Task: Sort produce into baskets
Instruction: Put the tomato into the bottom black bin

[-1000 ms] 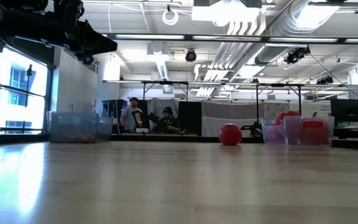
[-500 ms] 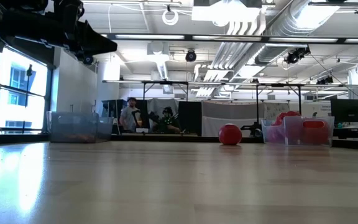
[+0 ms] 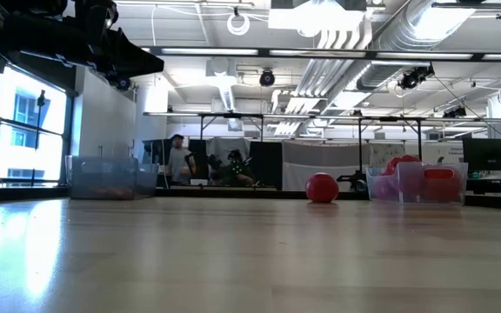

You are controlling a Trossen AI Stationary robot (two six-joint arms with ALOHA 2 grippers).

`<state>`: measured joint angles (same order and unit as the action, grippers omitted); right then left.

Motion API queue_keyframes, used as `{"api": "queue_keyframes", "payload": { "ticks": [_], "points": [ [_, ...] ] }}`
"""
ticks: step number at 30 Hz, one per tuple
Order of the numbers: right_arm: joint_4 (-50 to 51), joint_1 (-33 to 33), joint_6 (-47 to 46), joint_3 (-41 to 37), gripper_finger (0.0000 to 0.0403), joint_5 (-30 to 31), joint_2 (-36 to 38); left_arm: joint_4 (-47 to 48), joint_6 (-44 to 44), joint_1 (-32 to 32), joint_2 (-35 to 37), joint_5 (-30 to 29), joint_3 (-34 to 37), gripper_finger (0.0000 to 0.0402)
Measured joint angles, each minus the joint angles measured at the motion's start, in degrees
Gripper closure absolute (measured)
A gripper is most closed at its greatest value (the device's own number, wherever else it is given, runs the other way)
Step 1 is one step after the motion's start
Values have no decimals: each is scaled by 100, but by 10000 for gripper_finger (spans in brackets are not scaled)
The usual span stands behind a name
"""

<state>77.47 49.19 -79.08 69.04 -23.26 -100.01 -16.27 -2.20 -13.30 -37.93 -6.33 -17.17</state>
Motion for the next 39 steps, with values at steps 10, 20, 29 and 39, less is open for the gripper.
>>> {"api": "queue_keyframes", "payload": {
  "ticks": [10, 20, 29, 39],
  "points": [
    [243, -65, -246, 0, 75, 31, 0, -2, -22, 0, 0, 1, 0, 335],
    [223, -234, -466, 0, 70, -33, 0, 11, -22, 0, 2, 2, 0, 335],
    [-48, -234, -333, 0, 44, -33, 0, 15, -21, 0, 0, 3, 0, 335],
    [355, -132, -145, 366, 127, 137, 0, 17, -47, 0, 2, 4, 0, 335]
  ]
}}
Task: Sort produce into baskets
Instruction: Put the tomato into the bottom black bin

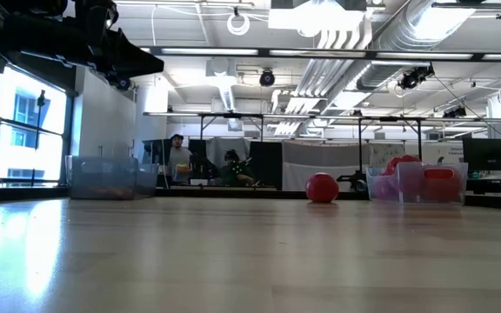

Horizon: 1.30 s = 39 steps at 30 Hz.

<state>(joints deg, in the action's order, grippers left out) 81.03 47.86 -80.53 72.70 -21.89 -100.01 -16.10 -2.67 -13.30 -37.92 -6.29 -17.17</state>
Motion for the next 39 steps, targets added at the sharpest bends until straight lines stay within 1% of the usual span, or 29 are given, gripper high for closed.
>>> {"api": "queue_keyframes", "payload": {
  "ticks": [2, 4, 7, 8, 9, 10, 12, 15, 18, 20, 30, 34, 39],
  "points": [
    [-51, 108, 19, 204, 182, 118, 0, 0, -3, 0, -2, 1, 0, 335],
    [-332, 210, 64, 274, 247, 188, 2, 0, -1, 0, -1, 0, 0, 335],
    [-1188, 374, 246, 136, 347, 182, 2, 0, -14, 0, -1, 1, 0, 335],
    [-1561, 426, 313, 46, 374, 168, 2, 0, -14, 0, -1, 1, -1, 335],
    [-1901, 466, 343, -41, 387, 153, 2, 0, -14, 0, 1, 0, 0, 335],
    [-2142, 499, 334, -115, 389, 133, 2, 0, -16, 0, -1, -1, 0, 335],
    [-2358, 540, 177, -268, 378, 114, 2, 0, -16, 0, -2, 1, 0, 335],
    [-2274, 568, 90, -502, 375, -138, 2, 0, -16, 0, -1, -1, 0, 335],
    [-2037, 594, 141, -669, 391, -351, 2, -1, -14, 0, 1, -1, 0, 335],
    [-1980, 598, 237, -740, 399, -360, 2, 0, -16, 0, -1, -1, 0, 335],
    [-1896, 594, 303, -788, 402, -216, 2, 0, -14, 0, 0, -1, 0, 335],
    [-1706, 596, 372, -556, 402, -162, 0, 0, -14, 0, 0, -1, 0, 335],
    [-934, 618, 322, 236, 402, 279, 0, 0, -12, 0, 0, -1, 0, 335]
  ]
}}
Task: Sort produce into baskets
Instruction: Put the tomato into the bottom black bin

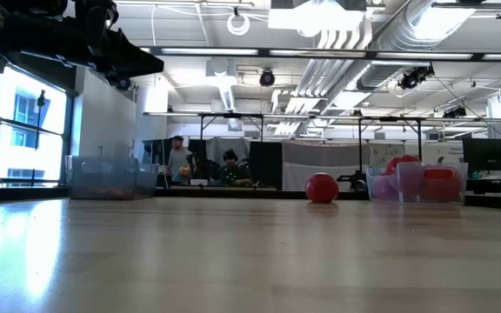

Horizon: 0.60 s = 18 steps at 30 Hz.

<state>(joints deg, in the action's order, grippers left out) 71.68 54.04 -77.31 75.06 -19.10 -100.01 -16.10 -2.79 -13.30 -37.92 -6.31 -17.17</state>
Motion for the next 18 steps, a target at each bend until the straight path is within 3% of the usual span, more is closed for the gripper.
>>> {"api": "queue_keyframes", "payload": {
  "ticks": [4, 8, 13, 18],
  "points": [
    [602, -78, -14, 551, 403, 820, 79, 0, 0, 0, 1, 0, 0, 335],
    [432, -242, 402, 447, 403, 2663, 449, 0, 1, 0, 0, 0, 0, 335],
    [-403, -616, 865, -562, 403, 4804, 1208, -2, -92, 0, 1, 0, 0, 335],
    [-1433, -1395, 1350, -1747, 403, 5821, 1770, -2, -90, 0, 0, -2, 0, 335]
  ]
}}
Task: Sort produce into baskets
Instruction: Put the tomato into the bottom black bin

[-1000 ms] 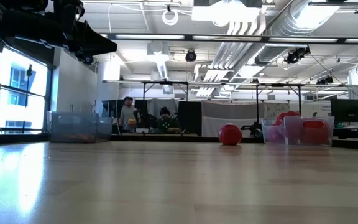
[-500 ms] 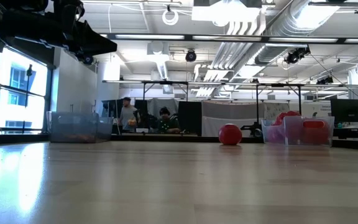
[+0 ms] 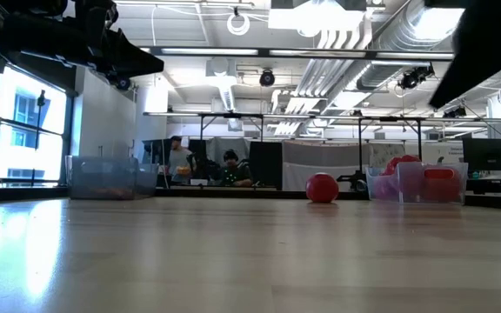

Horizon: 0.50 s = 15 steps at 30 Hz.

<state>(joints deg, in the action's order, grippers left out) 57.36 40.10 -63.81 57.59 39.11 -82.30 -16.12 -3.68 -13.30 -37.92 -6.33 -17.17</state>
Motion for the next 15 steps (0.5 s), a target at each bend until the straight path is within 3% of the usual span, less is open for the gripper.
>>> {"api": "queue_keyframes", "payload": {
  "ticks": [5, 8, 15],
  "points": [
    [-335, -1093, 137, -571, 401, 525, 160, 0, 2, 0, 1, 0, 0, 335],
    [-506, -1876, 912, -613, 385, 470, 140, 0, 45, 0, -1, 0, 0, 335],
    [-2590, -4074, 3160, -613, 262, -784, 129, 0, 46, 0, 1, 0, -2, 335]
  ]
}}
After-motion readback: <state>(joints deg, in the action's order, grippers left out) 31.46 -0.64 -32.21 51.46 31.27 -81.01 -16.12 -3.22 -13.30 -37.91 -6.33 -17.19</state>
